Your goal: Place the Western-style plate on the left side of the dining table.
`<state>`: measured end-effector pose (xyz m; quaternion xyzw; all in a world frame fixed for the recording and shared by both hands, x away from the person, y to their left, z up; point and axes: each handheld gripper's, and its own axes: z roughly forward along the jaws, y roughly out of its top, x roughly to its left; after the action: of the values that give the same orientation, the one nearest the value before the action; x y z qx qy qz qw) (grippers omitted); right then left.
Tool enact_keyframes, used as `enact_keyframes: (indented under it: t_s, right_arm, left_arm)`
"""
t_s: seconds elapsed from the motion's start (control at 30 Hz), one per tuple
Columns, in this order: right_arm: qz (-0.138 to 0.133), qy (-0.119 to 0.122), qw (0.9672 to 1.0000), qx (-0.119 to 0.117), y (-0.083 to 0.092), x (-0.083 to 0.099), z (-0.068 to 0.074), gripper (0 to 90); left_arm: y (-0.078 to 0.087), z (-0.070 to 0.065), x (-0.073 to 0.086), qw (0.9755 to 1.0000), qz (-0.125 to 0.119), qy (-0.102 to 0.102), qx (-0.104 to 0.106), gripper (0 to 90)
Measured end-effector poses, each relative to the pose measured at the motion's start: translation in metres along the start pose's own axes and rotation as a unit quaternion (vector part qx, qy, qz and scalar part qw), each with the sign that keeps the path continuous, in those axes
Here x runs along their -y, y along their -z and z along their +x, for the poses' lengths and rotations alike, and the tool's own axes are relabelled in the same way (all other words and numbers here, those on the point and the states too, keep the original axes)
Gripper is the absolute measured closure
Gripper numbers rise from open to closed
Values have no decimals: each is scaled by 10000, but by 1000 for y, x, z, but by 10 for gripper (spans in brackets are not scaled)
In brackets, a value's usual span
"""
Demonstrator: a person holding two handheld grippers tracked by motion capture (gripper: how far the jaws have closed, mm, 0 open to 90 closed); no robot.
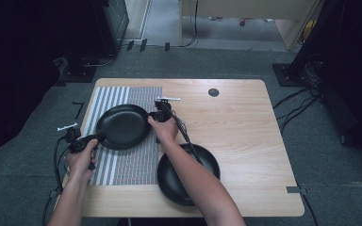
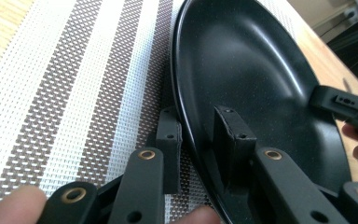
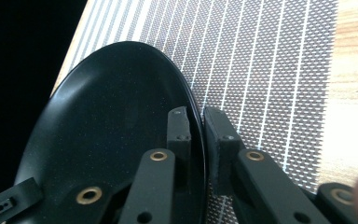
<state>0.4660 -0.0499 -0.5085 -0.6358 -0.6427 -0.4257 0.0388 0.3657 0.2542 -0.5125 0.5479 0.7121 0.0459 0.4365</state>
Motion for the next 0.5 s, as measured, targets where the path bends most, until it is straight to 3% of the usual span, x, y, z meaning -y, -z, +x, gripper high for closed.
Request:
enact_keyframes:
  t_s: [0.1, 0.17, 0.2, 0.23, 0.3, 0.37, 0.47, 0.5]
  right_arm:
    - [-102, 45, 9999, -60, 0, 1, 5, 643]
    - [-180, 74, 9998, -8, 1, 2, 8, 596]
    - [-180, 74, 9998, -8, 1, 2, 8, 596]
    - [-301, 236, 9992, 121, 4, 3, 12, 559]
    - [-407, 430, 9980, 225, 9, 3, 15, 549]
    - [-504, 567, 9969, 216, 15, 2, 17, 516]
    - [-452, 521, 9975, 153, 25, -1, 18, 456]
    - [-453, 509, 9976, 95, 28, -2, 17, 450]
  left_arm:
    - [0, -9, -1, 9992, 108, -351, -135, 617]
    - [0, -11, -1, 9991, 125, -381, -141, 536]
    - [0, -13, -1, 9985, 164, -476, -232, 536]
    - [2, -16, 0, 9971, 192, -656, -339, 525]
    - [5, -17, 0, 9962, 200, -732, -424, 445]
    - [11, -17, -1, 9964, 191, -730, -379, 392]
    - [17, -18, -1, 9967, 141, -728, -320, 322]
    - [25, -22, -1, 9969, 50, -761, -212, 295]
